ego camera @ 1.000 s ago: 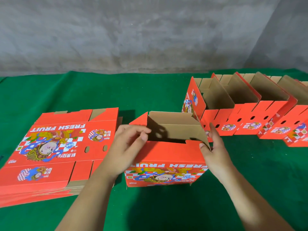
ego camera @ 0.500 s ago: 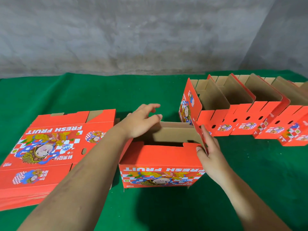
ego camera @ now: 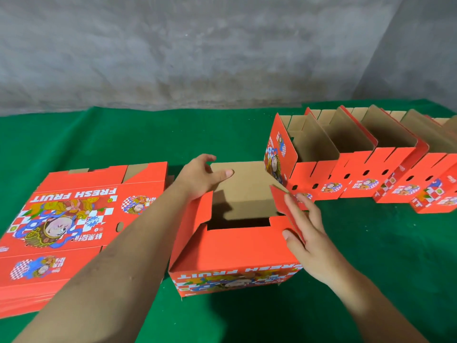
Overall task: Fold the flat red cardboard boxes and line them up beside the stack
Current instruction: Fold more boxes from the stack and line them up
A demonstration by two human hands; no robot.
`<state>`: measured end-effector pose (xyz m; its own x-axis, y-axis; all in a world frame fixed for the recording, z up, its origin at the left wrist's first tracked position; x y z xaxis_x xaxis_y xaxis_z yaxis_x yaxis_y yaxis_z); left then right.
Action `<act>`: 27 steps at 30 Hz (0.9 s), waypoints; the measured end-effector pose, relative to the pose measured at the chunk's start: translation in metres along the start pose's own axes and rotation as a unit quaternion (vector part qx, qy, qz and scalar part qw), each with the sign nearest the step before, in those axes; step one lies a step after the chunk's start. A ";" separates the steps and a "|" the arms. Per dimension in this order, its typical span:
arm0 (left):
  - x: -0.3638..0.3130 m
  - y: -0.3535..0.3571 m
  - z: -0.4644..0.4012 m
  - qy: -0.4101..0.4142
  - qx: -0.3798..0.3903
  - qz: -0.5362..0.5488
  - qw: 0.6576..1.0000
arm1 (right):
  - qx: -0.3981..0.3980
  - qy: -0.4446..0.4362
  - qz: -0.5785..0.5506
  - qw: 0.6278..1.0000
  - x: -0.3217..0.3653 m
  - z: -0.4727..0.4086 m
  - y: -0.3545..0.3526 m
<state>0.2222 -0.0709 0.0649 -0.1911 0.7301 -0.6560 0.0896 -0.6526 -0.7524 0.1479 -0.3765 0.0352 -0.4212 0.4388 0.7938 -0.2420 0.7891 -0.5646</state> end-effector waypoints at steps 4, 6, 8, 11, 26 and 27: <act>-0.004 0.003 0.015 0.086 -0.089 -0.074 0.990 | 0.057 0.039 0.026 0.997 -0.004 0.004 0.001; -0.008 -0.004 0.032 0.150 -0.094 0.002 0.984 | 0.079 0.055 0.041 0.995 -0.003 0.002 -0.001; -0.009 -0.009 0.049 0.204 -0.070 0.030 0.976 | 0.093 0.073 0.035 0.992 -0.003 -0.003 -0.003; -0.004 -0.008 0.079 0.264 -0.112 -0.105 0.952 | 0.108 0.094 -0.042 0.989 -0.004 -0.007 0.001; 0.006 0.014 0.137 0.136 0.000 0.017 0.990 | 0.012 0.283 -0.217 0.934 -0.029 -0.035 0.000; 0.008 0.012 0.134 0.107 -0.028 -0.010 0.994 | -0.010 0.293 -0.211 0.933 -0.024 -0.034 0.001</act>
<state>0.0907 -0.1004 0.0583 0.0190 0.7728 -0.6344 0.1429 -0.6301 -0.7632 0.1871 -0.3719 0.0230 0.2591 0.2425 0.9349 -0.2595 0.9499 -0.1744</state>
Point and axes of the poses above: each hand's wrist, its own z-axis away from the middle knuckle, its own y-axis out of the palm, x = y × z, the point moved 7 cm from there along -z, towards the middle knuckle, and after that the axes turned 9 degrees about -z, right-handed, at the moved point
